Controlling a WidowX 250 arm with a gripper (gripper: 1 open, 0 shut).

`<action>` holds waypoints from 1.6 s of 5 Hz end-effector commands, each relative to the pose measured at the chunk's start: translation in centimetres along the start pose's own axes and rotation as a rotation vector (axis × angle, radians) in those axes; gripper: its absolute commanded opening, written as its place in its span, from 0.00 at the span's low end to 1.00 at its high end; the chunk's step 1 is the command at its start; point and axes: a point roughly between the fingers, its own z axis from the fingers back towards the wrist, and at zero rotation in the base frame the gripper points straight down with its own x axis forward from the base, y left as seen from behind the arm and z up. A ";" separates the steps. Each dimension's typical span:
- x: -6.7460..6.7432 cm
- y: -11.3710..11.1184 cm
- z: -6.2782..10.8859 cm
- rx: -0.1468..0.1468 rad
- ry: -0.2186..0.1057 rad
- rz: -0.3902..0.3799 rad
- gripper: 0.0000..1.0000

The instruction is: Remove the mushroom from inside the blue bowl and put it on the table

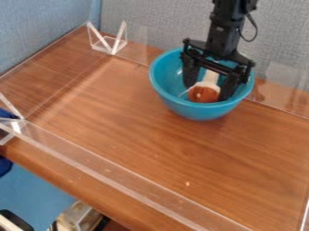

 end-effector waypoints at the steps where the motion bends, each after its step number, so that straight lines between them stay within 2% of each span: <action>1: 0.9 -0.4 1.6 0.004 -0.063 -0.004 1.00; 2: 1.2 -0.3 1.2 0.008 -0.058 0.001 0.00; 3: 1.3 -0.2 1.0 0.010 -0.057 0.004 0.00; 4: 1.1 0.0 1.5 0.009 -0.065 0.011 0.00; 8: -0.3 1.8 5.5 0.005 -0.133 0.050 0.00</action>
